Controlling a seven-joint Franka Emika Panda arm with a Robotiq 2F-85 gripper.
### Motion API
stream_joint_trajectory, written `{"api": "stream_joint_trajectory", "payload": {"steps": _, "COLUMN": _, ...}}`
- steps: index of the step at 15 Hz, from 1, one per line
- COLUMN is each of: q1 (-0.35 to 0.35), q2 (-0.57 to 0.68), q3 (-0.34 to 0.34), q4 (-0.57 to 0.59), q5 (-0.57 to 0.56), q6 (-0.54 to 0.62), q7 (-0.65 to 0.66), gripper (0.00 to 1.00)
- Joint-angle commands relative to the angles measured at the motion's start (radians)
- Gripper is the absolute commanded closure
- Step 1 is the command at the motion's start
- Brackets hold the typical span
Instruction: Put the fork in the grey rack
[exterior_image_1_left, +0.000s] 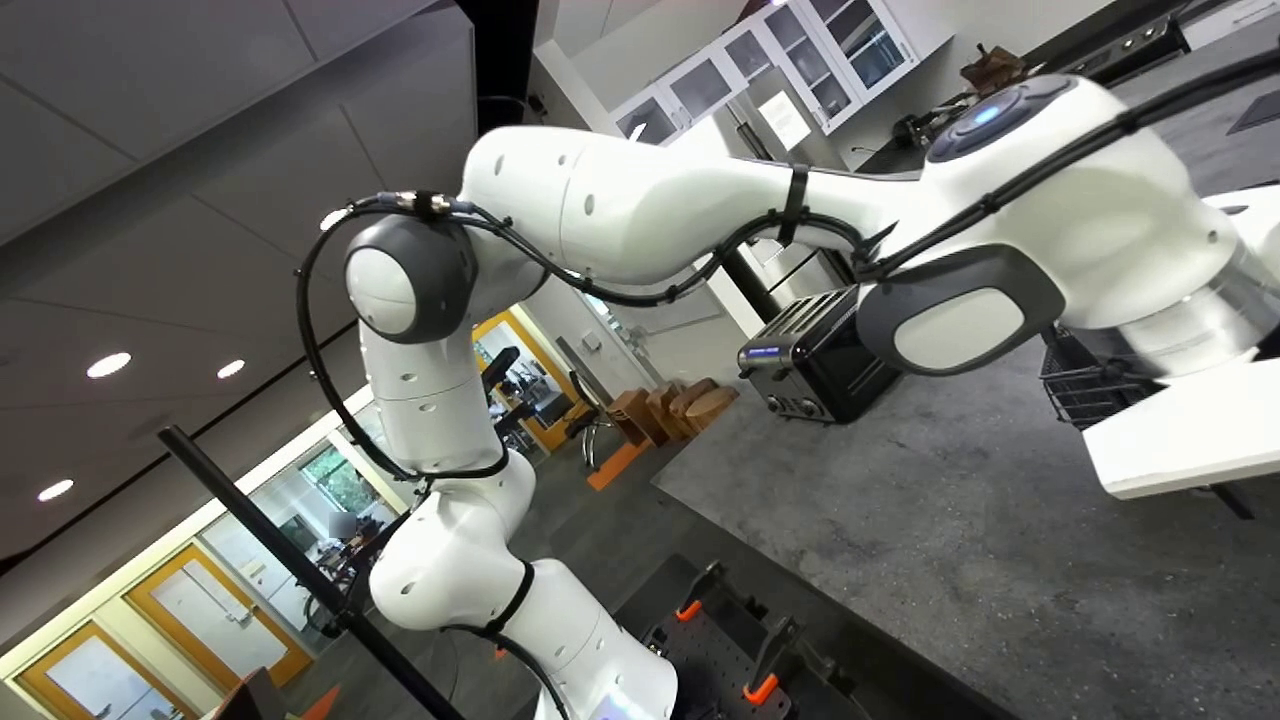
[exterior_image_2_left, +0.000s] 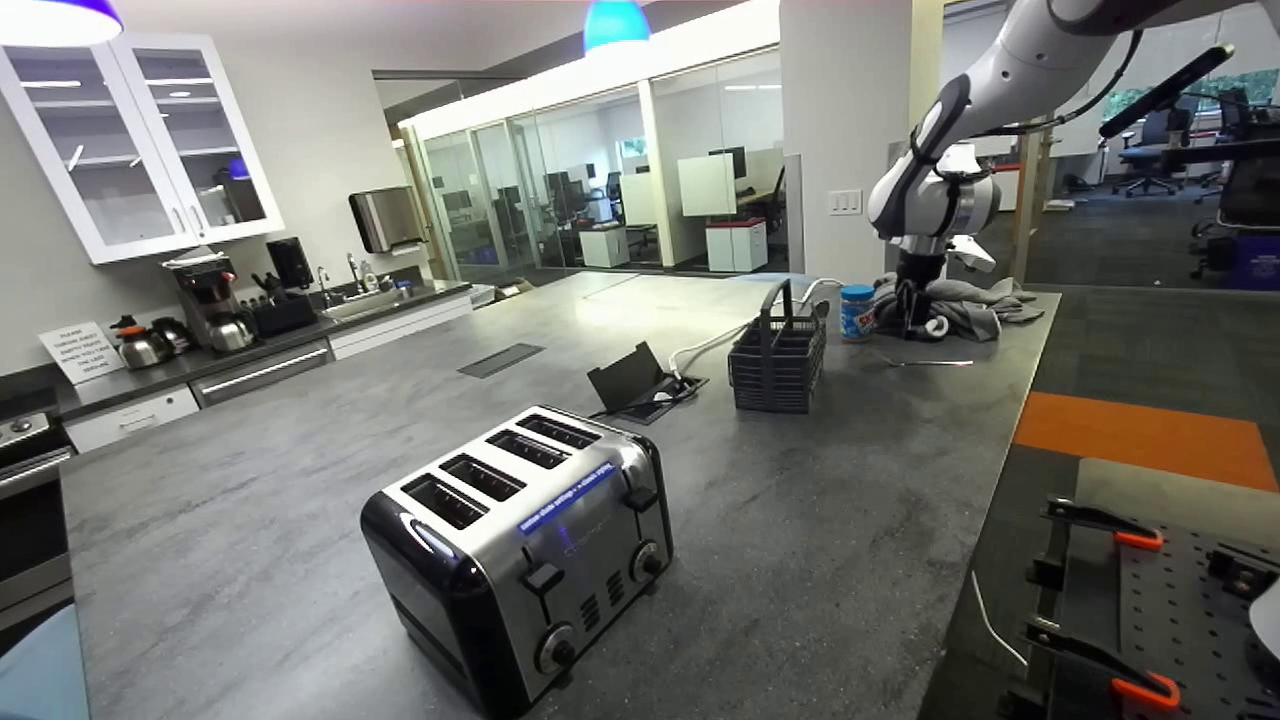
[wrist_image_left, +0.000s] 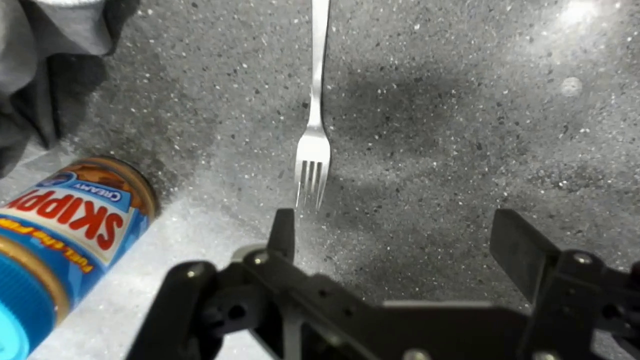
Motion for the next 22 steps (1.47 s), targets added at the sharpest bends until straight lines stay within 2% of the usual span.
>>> {"api": "stream_joint_trajectory", "payload": {"steps": 1, "q1": -0.034, "q2": 0.082, "q3": 0.032, "q4": 0.08, "q5": -0.025, "q6": 0.012, "q7": 0.036, "gripper": 0.0}}
{"api": "stream_joint_trajectory", "payload": {"steps": 6, "q1": -0.084, "q2": 0.159, "q3": 0.057, "q4": 0.164, "q5": -0.02, "q6": 0.003, "q7": 0.037, "gripper": 0.0}}
{"api": "stream_joint_trajectory", "payload": {"steps": 13, "q1": -0.165, "q2": 0.254, "q3": 0.136, "q4": 0.288, "q5": -0.017, "q6": -0.04, "q7": 0.043, "gripper": 0.0}}
{"api": "stream_joint_trajectory", "payload": {"steps": 22, "q1": -0.172, "q2": 0.327, "q3": 0.171, "q4": 0.393, "q5": -0.034, "q6": -0.077, "q7": 0.105, "gripper": 0.0}}
